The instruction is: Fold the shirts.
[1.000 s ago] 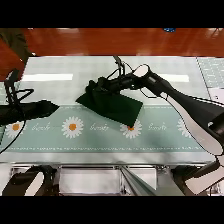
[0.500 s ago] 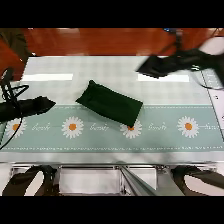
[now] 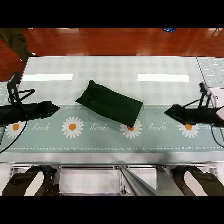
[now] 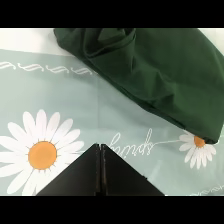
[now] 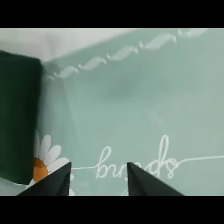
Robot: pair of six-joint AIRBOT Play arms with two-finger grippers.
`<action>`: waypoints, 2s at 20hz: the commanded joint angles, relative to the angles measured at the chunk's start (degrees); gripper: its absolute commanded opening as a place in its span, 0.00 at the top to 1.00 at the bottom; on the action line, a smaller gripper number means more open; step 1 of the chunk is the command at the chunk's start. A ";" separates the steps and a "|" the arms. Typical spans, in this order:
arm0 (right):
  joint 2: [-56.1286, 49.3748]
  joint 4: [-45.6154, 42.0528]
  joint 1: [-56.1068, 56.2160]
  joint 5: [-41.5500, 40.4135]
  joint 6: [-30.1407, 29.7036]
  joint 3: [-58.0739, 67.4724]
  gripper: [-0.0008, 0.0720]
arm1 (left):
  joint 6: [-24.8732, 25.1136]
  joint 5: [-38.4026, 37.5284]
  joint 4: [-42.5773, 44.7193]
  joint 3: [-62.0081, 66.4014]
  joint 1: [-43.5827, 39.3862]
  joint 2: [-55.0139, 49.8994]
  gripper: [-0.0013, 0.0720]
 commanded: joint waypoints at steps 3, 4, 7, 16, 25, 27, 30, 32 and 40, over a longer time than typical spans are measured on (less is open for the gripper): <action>-8.28 18.45 -0.42 -4.33 -9.97 -4.94 0.41 | 0.02 0.87 0.00 -1.18 -0.39 0.02 0.95; -10.69 21.66 0.76 -4.96 -11.43 -4.94 0.41 | 0.02 1.05 0.00 -1.18 -0.39 0.00 0.95; -18.12 30.93 7.43 -7.85 -15.87 -4.85 0.41 | 0.00 1.77 -0.02 -1.18 -0.39 -0.09 0.95; -35.06 38.16 20.46 -10.12 -17.97 8.94 0.42 | 0.00 1.97 -0.02 -1.18 -0.37 -0.13 0.95; -37.53 27.87 25.24 -4.79 -15.28 30.51 0.96 | 0.00 1.97 -0.02 -1.18 -0.37 -0.13 0.95; -37.53 20.24 25.27 -1.81 -9.97 40.00 0.96 | 0.00 1.99 0.00 -1.18 -0.39 -0.13 0.95; -37.53 11.82 25.27 3.23 -4.46 53.88 0.96 | 0.00 1.99 0.00 -1.18 -0.37 -0.15 0.95; -37.53 7.65 25.11 5.90 -1.31 61.44 0.96 | 0.00 1.97 0.00 -1.18 -0.39 -0.26 0.95; -36.79 -0.50 12.94 18.43 6.45 78.42 0.96 | 0.00 1.92 -0.02 -1.18 -0.39 -0.31 0.95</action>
